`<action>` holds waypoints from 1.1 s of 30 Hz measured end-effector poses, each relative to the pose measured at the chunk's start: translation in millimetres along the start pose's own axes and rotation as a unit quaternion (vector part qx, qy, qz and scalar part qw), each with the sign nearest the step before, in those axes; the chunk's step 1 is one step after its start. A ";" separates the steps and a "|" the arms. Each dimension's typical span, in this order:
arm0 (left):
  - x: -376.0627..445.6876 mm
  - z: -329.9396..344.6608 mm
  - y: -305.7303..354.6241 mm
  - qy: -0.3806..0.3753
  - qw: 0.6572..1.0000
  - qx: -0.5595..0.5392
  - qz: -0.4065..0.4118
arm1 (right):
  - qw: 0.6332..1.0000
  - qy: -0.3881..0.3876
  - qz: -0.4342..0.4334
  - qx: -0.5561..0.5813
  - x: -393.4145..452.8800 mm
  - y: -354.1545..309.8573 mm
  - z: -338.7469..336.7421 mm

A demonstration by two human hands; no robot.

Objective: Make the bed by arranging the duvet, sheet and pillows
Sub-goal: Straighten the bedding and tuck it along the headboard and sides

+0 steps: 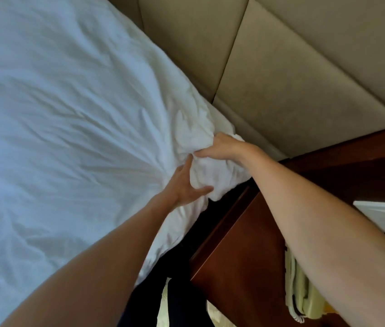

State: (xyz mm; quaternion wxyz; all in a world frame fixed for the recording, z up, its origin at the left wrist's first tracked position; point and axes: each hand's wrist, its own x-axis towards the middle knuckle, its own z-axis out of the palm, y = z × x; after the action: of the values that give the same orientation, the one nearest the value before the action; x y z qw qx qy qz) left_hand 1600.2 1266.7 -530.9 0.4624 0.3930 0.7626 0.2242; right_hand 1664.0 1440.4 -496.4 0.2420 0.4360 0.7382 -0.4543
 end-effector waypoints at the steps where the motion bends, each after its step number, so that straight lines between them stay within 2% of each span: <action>1: -9.7 0.7 13.4 0.007 1.000 -0.027 0.008 | 1.000 -0.012 -0.012 0.024 -11.5 -11.5 -6.3; 3: -31.3 -0.3 43.7 0.031 0.995 -0.093 0.019 | 0.996 -0.044 -0.035 0.073 -34.5 -39.2 -19.1; 6: -62.6 -12.6 76.9 0.135 0.972 -0.189 -0.015 | 0.992 -0.069 -0.070 0.082 -68.2 -87.6 -33.5; 9: -92.1 -38.2 94.9 0.246 0.939 -0.224 -0.089 | 0.991 -0.056 -0.101 0.075 -100.5 -131.6 -41.1; 11: -111.1 -57.9 98.0 0.290 0.924 -0.225 -0.103 | 0.990 -0.034 -0.119 0.070 -125.4 -158.0 -44.0; 15: -151.0 -110.9 88.1 0.322 0.911 -0.246 -0.083 | 0.981 0.003 -0.172 0.093 -171.2 -198.8 -41.0; 19: -200.3 -182.0 86.3 0.395 0.885 -0.246 -0.019 | 0.963 0.037 -0.267 0.015 -213.1 -243.5 -10.4; 22: -241.4 -218.9 83.8 0.427 0.877 -0.220 -0.010 | 0.930 0.054 -0.363 -0.019 -248.1 -269.9 25.3; 25: -283.9 -238.7 75.9 0.416 0.878 -0.239 -0.012 | 0.891 0.075 -0.446 -0.042 -285.2 -282.4 47.8; 27: -311.6 -249.7 72.1 0.395 0.883 -0.253 -0.023 | 0.844 0.103 -0.509 -0.135 -311.4 -281.6 50.6; 28: -325.2 -255.2 70.4 0.388 0.884 -0.259 -0.030 | 0.798 0.135 -0.552 -0.200 -323.9 -280.9 51.1; 31: -364.7 -270.3 65.3 0.376 0.870 -0.315 -0.040 | 0.602 0.240 -0.670 -0.363 -353.0 -282.3 53.6; 33: -390.7 -279.3 68.4 0.372 0.857 -0.352 -0.063 | 0.495 0.285 -0.702 -0.426 -357.8 -285.8 56.7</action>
State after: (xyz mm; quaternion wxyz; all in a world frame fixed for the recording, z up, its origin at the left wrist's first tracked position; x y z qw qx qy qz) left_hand 1483.7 997.9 -144.2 0.2653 0.0422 0.7711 0.5773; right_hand 1594.8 1179.6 -122.1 -0.2239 -0.2761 0.9336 0.0440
